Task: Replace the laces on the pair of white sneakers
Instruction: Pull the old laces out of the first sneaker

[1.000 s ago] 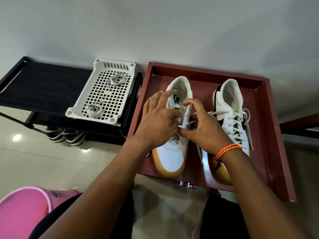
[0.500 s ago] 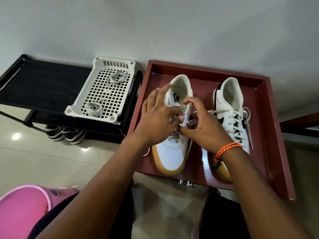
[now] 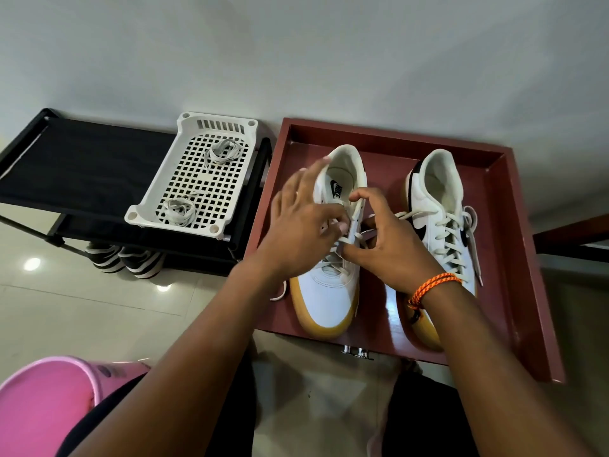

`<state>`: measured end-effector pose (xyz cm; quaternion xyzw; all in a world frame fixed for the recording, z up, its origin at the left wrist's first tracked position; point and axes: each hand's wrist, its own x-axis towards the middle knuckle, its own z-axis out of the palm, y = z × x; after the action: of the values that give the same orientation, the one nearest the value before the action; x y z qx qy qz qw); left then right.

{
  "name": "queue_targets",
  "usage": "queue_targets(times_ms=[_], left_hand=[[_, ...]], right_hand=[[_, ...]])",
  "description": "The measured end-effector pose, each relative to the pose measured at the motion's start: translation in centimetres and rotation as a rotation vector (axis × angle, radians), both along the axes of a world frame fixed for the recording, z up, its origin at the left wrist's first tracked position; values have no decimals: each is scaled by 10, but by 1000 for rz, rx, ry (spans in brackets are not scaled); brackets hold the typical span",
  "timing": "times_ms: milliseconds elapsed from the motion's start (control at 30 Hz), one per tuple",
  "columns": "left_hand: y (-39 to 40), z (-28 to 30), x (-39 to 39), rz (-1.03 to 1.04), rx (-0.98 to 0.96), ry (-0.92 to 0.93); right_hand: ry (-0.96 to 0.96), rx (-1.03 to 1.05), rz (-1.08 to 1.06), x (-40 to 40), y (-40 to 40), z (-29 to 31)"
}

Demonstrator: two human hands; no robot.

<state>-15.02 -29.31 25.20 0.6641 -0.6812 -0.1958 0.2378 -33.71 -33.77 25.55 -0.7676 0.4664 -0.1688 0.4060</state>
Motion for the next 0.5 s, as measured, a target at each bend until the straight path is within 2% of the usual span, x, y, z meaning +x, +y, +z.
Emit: queue_targets(times_ms=[133, 267, 433, 500], left_hand=[[-1, -1, -3, 48, -20, 51], [-8, 9, 12, 144, -3, 219], [-6, 28, 20, 244, -16, 846], [-4, 34, 18, 183, 12, 1139]], right_hand=[[-7, 18, 6, 1, 0, 0], [5, 23, 12, 0, 0, 0], [7, 26, 11, 0, -1, -1], [3, 36, 8, 0, -1, -2]])
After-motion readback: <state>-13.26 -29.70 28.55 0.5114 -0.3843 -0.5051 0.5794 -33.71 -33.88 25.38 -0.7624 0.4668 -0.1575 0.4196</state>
